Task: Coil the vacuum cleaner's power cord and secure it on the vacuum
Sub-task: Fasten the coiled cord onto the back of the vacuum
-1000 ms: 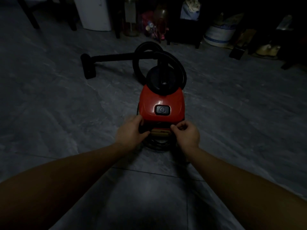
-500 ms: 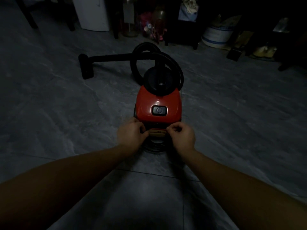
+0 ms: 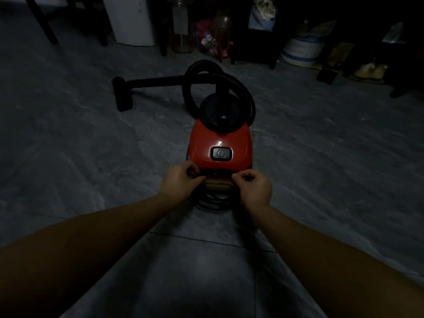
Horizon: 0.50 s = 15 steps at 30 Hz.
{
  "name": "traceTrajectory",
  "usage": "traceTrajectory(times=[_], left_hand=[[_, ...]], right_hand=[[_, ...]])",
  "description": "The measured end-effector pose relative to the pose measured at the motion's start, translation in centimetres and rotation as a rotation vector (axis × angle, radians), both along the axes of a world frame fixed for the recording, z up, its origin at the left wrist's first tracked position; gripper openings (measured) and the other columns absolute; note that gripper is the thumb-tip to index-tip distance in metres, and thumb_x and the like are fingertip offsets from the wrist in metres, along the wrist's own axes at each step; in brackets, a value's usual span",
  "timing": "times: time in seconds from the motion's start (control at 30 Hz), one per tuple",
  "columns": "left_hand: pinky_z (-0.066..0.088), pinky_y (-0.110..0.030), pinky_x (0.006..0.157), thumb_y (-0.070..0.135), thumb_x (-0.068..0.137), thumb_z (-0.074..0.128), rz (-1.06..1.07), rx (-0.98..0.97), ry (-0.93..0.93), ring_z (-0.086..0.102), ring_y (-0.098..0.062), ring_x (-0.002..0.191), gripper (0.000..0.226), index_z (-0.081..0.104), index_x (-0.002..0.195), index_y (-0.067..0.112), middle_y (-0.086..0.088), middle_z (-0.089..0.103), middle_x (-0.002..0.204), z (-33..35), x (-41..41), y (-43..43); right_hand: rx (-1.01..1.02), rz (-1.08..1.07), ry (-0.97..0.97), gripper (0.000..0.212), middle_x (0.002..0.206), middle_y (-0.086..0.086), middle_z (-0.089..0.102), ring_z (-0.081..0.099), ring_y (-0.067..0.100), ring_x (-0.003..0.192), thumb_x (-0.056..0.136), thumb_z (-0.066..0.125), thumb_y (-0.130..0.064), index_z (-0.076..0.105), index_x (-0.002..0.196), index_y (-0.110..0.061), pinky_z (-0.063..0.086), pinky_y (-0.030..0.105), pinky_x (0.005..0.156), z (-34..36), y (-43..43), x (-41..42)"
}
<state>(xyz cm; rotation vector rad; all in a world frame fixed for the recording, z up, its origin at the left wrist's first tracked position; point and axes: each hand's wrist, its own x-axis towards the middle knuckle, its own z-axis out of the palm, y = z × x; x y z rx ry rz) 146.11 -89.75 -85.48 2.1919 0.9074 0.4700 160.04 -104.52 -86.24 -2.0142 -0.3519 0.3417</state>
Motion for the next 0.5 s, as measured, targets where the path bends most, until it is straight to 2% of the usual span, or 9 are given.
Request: traceTrajectory(times=[0.17,0.3,0.43,0.5], left_hand=[[0.048,-0.021,0.064,0.014,0.074,0.083,0.035,-0.171,-0.044,0.061,-0.012,0.069,0.021,0.063,0.075,0.020,0.001,0.066,0.075,-0.2,0.4,0.2],[0.047,-0.019,0.064,0.025,0.076,0.082,0.059,-0.217,0.004,0.062,-0.008,0.074,0.019,0.063,0.079,0.025,0.008,0.065,0.078,-0.5,0.1,0.3],[0.051,-0.027,0.069,0.037,0.078,0.079,0.009,-0.021,0.046,0.064,-0.010,0.079,0.027,0.068,0.096,0.021,0.006,0.068,0.087,-1.1,-0.9,0.2],[0.051,-0.030,0.070,0.039,0.079,0.077,-0.036,0.178,0.022,0.062,-0.013,0.079,0.027,0.067,0.097,0.021,0.004,0.068,0.088,-0.9,-1.0,0.3]], right_hand=[[0.017,0.010,-0.008,0.008,0.076,-0.007,0.072,0.068,0.011,0.074,0.079,0.078,-0.029,0.073,0.075,-0.024,0.059,0.034,0.074,-0.2,0.0,-0.1],[0.001,-0.023,0.022,0.018,0.075,-0.004,0.071,0.068,0.014,0.074,0.078,0.079,-0.034,0.070,0.074,-0.018,0.057,0.033,0.071,-0.3,0.0,-0.1],[-0.032,0.000,-0.003,0.021,0.073,-0.004,0.070,0.066,0.012,0.070,0.078,0.079,-0.035,0.068,0.074,-0.017,0.055,0.031,0.067,-0.2,0.0,0.1],[-0.040,0.014,-0.012,0.021,0.072,-0.003,0.069,0.066,0.013,0.069,0.079,0.078,-0.033,0.066,0.074,-0.016,0.053,0.029,0.064,-0.2,0.1,0.2]])
